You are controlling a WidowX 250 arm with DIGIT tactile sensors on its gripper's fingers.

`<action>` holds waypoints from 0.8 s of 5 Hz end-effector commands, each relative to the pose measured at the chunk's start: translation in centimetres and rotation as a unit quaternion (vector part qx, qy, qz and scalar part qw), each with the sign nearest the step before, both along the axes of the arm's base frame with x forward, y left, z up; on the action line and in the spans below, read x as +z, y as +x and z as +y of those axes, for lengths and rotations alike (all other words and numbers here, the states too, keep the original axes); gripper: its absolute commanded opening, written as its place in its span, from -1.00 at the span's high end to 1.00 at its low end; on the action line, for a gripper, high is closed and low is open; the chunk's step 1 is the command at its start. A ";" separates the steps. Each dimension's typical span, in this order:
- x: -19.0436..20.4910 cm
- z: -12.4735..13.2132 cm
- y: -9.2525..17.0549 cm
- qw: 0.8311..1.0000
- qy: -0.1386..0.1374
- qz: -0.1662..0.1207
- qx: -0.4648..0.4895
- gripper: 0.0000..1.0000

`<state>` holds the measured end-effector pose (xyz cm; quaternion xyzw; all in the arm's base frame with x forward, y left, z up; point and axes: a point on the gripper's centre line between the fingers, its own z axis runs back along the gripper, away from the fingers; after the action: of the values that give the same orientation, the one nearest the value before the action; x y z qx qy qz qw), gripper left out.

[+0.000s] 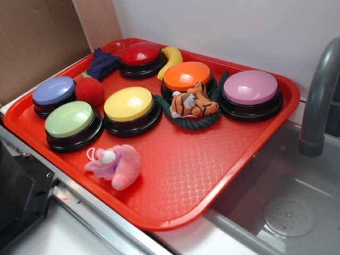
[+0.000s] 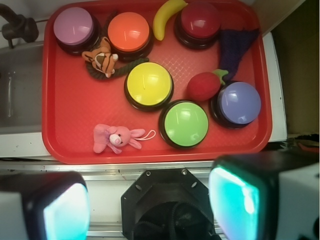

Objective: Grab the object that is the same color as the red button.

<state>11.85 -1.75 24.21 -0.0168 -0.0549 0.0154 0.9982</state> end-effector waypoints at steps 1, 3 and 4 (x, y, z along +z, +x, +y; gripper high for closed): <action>0.0 0.0 0.0 1.000 0.000 0.000 0.000 -1.00; -2.0 2.9 1.5 0.990 -0.055 0.023 0.128 -1.00; -4.1 5.1 2.2 0.964 -0.079 0.043 0.252 -1.00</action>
<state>14.11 3.08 19.81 -0.0795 -0.0052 0.2684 0.9600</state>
